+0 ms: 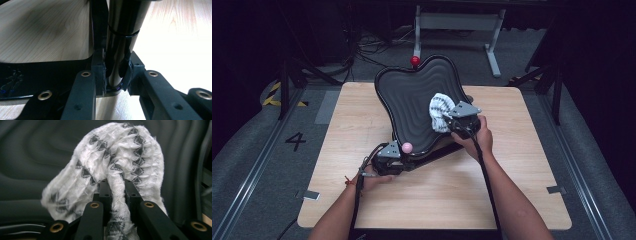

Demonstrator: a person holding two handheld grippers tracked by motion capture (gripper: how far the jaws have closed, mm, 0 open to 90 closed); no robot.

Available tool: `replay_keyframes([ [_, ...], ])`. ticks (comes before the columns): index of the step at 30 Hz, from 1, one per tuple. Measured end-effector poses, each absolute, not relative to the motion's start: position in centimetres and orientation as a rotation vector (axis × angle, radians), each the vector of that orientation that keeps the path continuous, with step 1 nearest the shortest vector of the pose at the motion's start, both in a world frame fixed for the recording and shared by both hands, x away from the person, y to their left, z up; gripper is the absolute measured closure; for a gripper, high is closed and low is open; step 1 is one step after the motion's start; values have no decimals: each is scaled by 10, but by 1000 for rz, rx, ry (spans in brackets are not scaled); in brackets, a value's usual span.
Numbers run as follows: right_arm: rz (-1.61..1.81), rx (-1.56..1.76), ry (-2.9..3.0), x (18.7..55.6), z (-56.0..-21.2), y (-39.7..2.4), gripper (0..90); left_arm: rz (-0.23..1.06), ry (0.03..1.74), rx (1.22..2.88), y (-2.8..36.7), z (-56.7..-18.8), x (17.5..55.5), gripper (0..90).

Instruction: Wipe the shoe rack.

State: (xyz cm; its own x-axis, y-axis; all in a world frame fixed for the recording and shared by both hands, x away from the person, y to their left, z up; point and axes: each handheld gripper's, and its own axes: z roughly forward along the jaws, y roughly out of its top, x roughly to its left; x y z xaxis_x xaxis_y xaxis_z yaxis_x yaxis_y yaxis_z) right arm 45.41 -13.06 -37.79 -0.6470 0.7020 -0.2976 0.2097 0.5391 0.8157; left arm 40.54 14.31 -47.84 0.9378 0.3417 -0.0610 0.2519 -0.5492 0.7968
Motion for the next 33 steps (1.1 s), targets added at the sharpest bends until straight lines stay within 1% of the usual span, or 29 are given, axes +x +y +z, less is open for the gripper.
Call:
replay_keyframes([
  [17,1129,507,2265,416,-385,-78,802,130,420,2176,143,-479,405,737],
  [24,1144,475,2282,408,-388,-75,801,135,419,2179,143,-479,405,736],
  [33,1101,490,2259,413,-386,-79,801,131,427,2191,143,-478,406,735],
])
